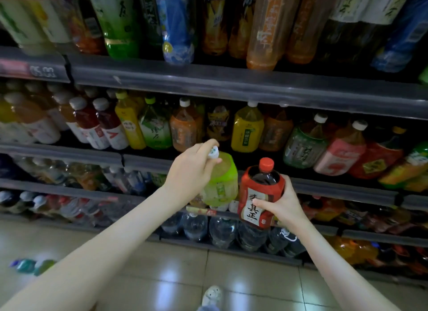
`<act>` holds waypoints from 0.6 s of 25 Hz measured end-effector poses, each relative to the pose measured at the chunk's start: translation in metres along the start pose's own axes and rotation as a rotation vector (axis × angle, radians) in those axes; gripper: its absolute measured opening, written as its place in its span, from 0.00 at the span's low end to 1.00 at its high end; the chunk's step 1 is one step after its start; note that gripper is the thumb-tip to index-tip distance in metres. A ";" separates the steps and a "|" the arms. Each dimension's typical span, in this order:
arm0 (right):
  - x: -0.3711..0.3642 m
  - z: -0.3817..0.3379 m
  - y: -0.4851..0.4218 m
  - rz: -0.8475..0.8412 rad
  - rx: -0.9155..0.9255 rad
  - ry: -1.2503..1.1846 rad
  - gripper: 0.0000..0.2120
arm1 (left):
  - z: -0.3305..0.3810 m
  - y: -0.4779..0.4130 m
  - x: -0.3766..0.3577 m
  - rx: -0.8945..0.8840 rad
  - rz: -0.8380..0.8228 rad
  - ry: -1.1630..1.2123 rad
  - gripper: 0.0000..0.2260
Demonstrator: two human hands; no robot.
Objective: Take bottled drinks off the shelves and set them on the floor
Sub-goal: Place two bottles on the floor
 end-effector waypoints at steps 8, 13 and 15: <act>-0.069 0.136 0.009 -0.246 -0.165 0.105 0.36 | -0.023 0.183 -0.086 0.191 -0.304 -0.030 0.16; -0.160 0.307 -0.026 -0.339 -0.254 0.131 0.34 | -0.091 0.338 -0.210 0.193 -0.392 -0.035 0.14; -0.205 0.394 -0.043 -0.305 -0.259 0.132 0.33 | -0.119 0.411 -0.270 0.209 -0.389 -0.027 0.14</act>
Point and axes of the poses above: each hand's wrist, its own y-axis away from the middle knuckle, its own x-axis out of the back of the hand, z = x × y, the point moved 2 cm from there along -y, towards the middle knuckle, and after that the axes turned 11 degrees about -x, right-handed, at the moved point
